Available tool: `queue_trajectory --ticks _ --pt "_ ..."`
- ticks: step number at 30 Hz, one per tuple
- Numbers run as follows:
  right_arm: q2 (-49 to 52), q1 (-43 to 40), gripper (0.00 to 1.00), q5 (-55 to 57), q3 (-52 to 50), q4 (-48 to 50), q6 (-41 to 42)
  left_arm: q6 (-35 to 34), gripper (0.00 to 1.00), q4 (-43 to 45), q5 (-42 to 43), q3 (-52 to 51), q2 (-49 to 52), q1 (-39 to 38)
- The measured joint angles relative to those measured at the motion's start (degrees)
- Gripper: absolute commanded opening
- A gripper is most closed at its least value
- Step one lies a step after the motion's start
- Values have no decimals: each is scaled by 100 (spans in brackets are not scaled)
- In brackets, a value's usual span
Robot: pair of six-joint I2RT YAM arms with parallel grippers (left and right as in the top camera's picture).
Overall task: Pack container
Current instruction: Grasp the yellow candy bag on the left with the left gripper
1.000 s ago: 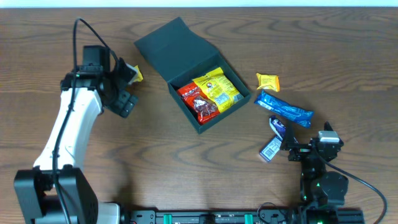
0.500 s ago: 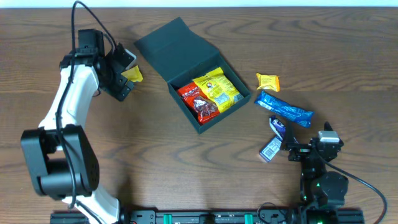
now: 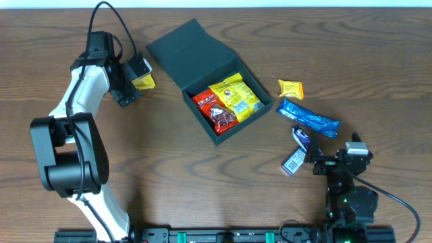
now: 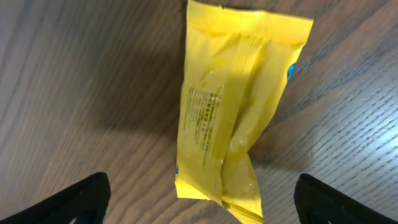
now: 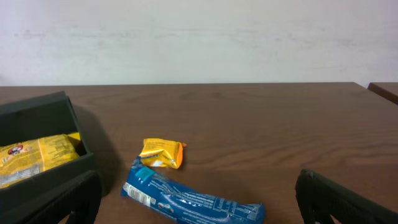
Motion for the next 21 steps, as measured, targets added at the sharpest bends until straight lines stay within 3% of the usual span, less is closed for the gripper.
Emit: queue_trajectory --ticks 8,11,17,21 --pt "0 0 99 0 0 0 0 50 95 212 37 0 404 68" --pt "0 0 99 0 0 0 0 -107 100 476 127 2 494 68" --pt "0 0 99 0 0 0 0 -275 77 487 181 4 501 68" --pt "0 0 99 0 0 0 0 -256 55 481 232 4 503 68"
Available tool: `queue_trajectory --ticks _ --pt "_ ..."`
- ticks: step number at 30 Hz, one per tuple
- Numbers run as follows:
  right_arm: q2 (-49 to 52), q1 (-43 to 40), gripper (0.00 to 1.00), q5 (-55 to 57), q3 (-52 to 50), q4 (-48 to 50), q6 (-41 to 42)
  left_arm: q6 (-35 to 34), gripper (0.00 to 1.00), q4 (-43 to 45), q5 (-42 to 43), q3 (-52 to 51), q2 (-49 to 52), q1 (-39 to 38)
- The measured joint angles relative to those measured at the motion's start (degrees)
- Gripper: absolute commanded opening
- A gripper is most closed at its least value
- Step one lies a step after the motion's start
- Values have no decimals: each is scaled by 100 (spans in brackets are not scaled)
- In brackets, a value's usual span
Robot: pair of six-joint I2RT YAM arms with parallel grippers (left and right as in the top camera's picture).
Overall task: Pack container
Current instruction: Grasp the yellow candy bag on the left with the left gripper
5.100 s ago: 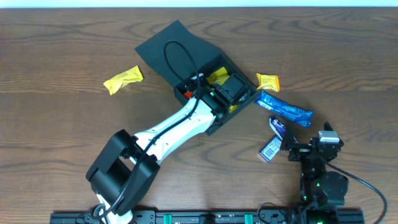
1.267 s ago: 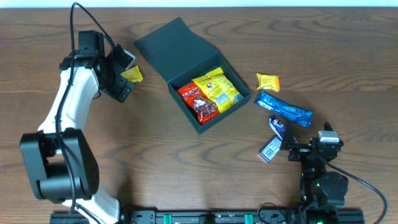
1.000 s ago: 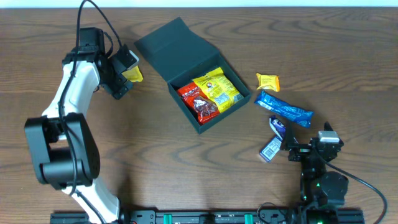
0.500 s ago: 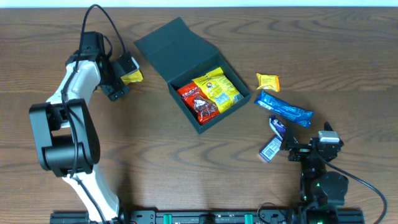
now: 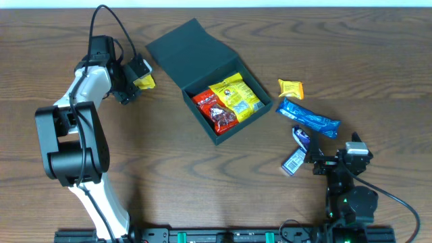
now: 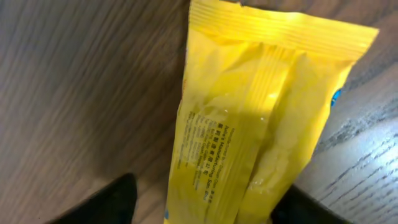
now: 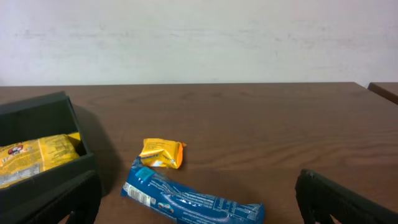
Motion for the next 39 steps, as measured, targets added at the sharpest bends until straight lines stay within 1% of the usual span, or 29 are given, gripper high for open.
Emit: queue_trajectory --ticks 2,3,5,9,14,18,20,22,30,31,33,39 --pt "0 0 99 0 0 0 0 -37 47 -2 33 0 0 0" --pt "0 0 99 0 0 0 0 -17 40 -15 55 0 0 -2" --pt "0 0 99 0 0 0 0 -24 36 -17 92 0 0 0" --pt "0 0 99 0 0 0 0 -31 24 -15 208 0 0 0" --pt "0 0 99 0 0 0 0 -26 20 -17 232 11 0 -11" --pt "0 0 99 0 0 0 0 -24 15 -48 232 31 0 -39" --pt "0 0 99 0 0 0 0 -33 11 -72 234 44 0 -61" --pt "0 0 99 0 0 0 0 -79 11 -79 234 48 0 -81" --pt "0 0 99 0 0 0 0 -688 10 -76 254 55 0 -133" --pt "0 0 99 0 0 0 0 -763 8 -76 258 55 0 -151" --pt "0 0 99 0 0 0 0 -914 8 -79 310 57 0 -190" --pt "0 0 99 0 0 0 0 -1563 7 -164 404 57 -42 -363"
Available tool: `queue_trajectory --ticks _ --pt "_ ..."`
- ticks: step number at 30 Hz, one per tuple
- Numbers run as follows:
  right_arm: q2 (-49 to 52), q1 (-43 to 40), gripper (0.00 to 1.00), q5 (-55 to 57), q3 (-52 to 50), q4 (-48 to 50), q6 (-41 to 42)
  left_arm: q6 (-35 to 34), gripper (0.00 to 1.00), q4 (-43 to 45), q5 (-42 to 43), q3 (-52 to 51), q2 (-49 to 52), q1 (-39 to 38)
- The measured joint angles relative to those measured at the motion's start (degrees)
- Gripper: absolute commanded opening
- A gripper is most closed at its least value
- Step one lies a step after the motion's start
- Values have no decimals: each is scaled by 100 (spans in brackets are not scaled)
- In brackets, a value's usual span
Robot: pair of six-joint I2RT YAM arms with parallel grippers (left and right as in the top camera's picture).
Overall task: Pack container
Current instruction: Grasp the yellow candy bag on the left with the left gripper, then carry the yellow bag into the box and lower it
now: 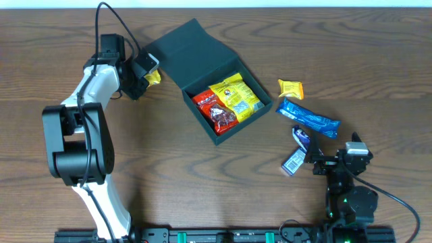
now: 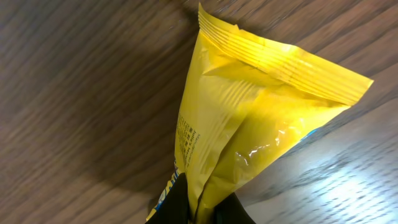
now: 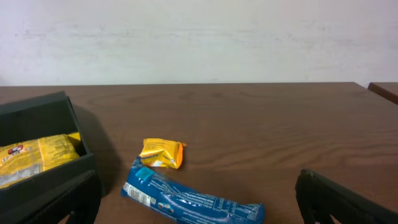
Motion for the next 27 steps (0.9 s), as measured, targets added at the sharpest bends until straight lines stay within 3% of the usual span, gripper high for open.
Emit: queue_trajectory --ticks 15,27 --pt "0 0 99 0 0 0 0 -1141 8 -1235 85 0 -1268 -262" --pt "0 0 99 0 0 0 0 -3473 7 -1460 363 0 -1626 -1102"
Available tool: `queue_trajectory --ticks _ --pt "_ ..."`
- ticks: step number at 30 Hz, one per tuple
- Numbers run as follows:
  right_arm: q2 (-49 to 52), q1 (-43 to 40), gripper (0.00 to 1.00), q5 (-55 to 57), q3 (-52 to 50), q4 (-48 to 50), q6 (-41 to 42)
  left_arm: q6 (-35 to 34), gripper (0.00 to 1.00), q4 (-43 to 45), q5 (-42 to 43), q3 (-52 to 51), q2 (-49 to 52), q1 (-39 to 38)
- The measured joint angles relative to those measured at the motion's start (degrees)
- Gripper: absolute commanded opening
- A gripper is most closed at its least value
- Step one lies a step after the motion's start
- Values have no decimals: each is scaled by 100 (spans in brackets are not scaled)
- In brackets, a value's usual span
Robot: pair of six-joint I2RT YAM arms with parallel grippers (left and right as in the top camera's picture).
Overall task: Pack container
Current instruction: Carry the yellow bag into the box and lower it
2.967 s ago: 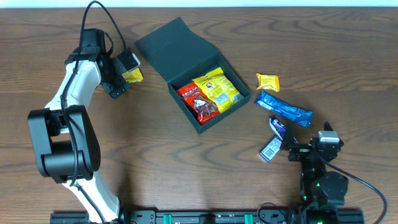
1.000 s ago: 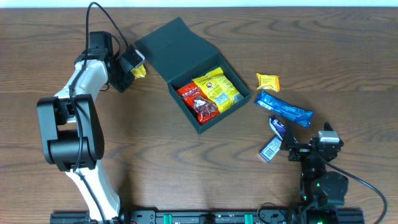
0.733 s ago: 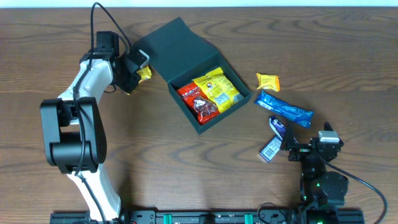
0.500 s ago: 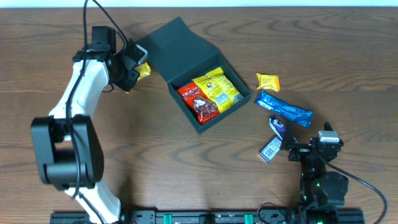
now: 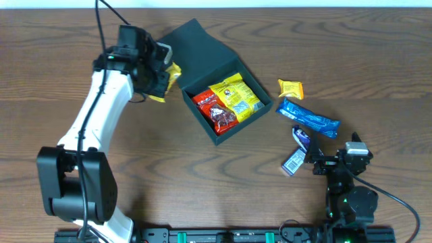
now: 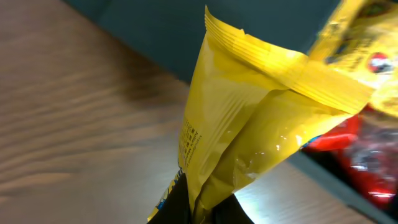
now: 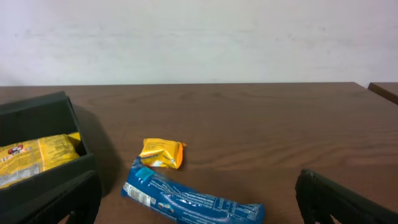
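Observation:
My left gripper [image 5: 159, 73] is shut on a yellow snack packet [image 5: 169, 79], held in the air beside the left edge of the dark green box [image 5: 251, 115]. Up close, the packet [image 6: 249, 118] rises from the closed fingers [image 6: 180, 208], with the box lid [image 6: 174, 37] behind it. The box holds a red packet [image 5: 217, 112] and a yellow packet [image 5: 235, 95]. My right gripper [image 5: 325, 162] rests open at the near right edge. In front of the right gripper [image 7: 196, 199] lies a blue bar [image 7: 186, 200].
To the right of the box lie a small orange-yellow packet [image 5: 291, 88], the blue bar [image 5: 309, 118] and two small blue-and-white packets [image 5: 297, 152]. The box's open lid [image 5: 192, 44] stands behind it at the back left.
My left gripper, still shut on the yellow packet, has moved right from the table left of the lid to the box's left edge. The right arm stayed still.
My left gripper was open above the yellow packet lying on the table left of the box. It then sat lower around the packet, then was shut on it and held it lifted. Now the packet is beside the box.

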Motion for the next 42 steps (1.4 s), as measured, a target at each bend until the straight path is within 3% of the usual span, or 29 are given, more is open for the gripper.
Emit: queue_trajectory --ticks 15,21,25,28,31,37,40,41,42 --pt "0 0 99 0 0 0 0 -3086 7 -131 212 0 0 -1604" --pt "0 0 99 0 0 0 0 -4848 6 -133 114 0 0 -1987" --pt "0 0 99 0 0 0 0 -6170 6 -407 -498 0 0 -2284" --pt "0 0 99 -2 0 2 0 -7093 24 -787 -1036 0 0 -2544" --pt "0 0 99 0 0 0 0 -8199 23 -901 -1582 0 0 -2903" --pt "0 0 99 0 0 0 0 -9569 21 -857 -2365 0 0 -3303" --pt "0 0 99 0 0 0 0 -10026 36 -844 -2546 0 0 -3370" --pt "0 0 99 0 0 0 0 -10183 46 -826 -2579 0 0 -3383" --pt "0 0 99 0 0 0 0 -10301 48 -798 -2608 0 0 -3390"
